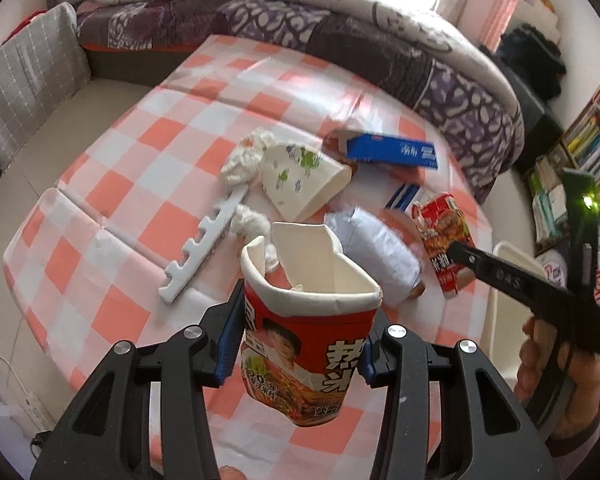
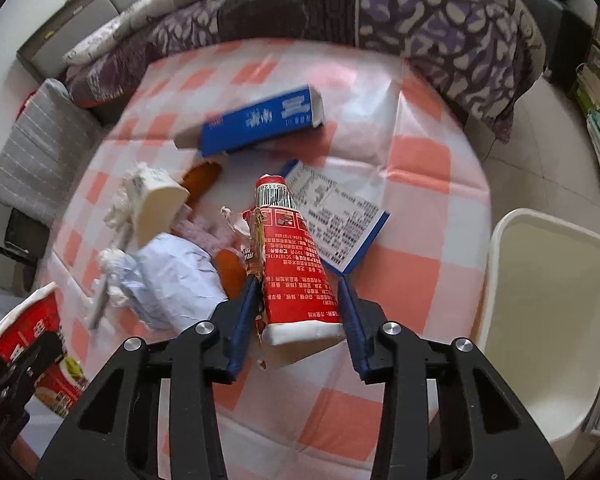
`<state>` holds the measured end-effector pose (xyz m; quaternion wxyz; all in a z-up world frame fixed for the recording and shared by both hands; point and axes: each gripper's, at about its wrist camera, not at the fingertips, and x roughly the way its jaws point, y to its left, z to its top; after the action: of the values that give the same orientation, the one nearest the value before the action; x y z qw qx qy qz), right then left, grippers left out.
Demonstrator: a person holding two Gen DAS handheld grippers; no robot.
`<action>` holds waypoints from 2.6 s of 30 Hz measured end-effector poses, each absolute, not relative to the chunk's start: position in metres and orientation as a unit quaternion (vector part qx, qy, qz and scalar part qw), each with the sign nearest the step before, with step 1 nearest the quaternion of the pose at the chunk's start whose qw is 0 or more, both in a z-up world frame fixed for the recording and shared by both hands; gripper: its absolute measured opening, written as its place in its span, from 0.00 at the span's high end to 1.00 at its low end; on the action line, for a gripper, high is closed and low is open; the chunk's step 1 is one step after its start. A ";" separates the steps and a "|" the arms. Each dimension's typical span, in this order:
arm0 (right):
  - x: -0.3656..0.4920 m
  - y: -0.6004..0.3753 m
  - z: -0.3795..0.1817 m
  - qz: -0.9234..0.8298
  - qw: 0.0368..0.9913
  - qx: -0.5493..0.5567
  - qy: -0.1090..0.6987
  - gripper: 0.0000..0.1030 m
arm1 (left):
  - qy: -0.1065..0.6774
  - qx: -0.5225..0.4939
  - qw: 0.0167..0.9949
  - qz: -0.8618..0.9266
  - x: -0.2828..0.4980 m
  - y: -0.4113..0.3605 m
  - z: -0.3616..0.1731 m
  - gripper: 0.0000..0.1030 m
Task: Collect trash
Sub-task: 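Carry the red tube to the white bin and release it with the right tool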
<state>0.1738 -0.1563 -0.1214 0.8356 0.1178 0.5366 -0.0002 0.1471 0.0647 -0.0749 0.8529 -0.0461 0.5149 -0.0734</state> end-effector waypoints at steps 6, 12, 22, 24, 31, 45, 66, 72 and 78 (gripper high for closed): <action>0.155 -0.163 -0.098 0.007 0.854 0.119 0.506 0.63 | 0.482 -0.053 0.871 -0.081 0.143 0.050 -0.065 0.55; 0.140 -0.180 -0.081 -0.006 0.866 0.113 0.486 0.63 | 0.461 -0.045 0.880 -0.102 0.139 0.025 -0.058 0.55; 0.116 -0.240 -0.080 -0.079 0.854 0.122 0.499 0.62 | 0.463 -0.027 0.875 -0.140 0.135 -0.021 -0.067 0.55; 0.112 -0.255 -0.083 -0.099 0.847 0.127 0.507 0.61 | 0.463 -0.024 0.873 -0.149 0.133 -0.030 -0.068 0.55; 0.094 -0.305 -0.096 -0.175 0.813 0.132 0.539 0.55 | 0.469 -0.009 0.864 -0.184 0.127 -0.068 -0.076 0.55; 0.059 -0.366 -0.072 -0.227 0.819 0.171 0.499 0.30 | 0.490 -0.001 0.833 -0.257 0.112 -0.149 -0.096 0.55; 0.037 -0.409 -0.050 -0.257 0.826 0.231 0.445 0.23 | 0.486 0.001 0.810 -0.328 0.117 -0.235 -0.092 0.25; 0.043 -0.393 -0.039 -0.252 0.845 0.231 0.412 0.14 | 0.470 0.045 0.831 -0.294 0.118 -0.221 -0.098 0.23; 0.060 -0.371 -0.042 -0.223 0.848 0.247 0.413 0.07 | 0.470 0.061 0.845 -0.248 0.127 -0.188 -0.102 0.17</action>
<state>0.0596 -0.3708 -0.0420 0.8476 0.2474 0.4133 -0.2226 0.1267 -0.1883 -0.1015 0.8445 0.0612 0.4705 -0.2483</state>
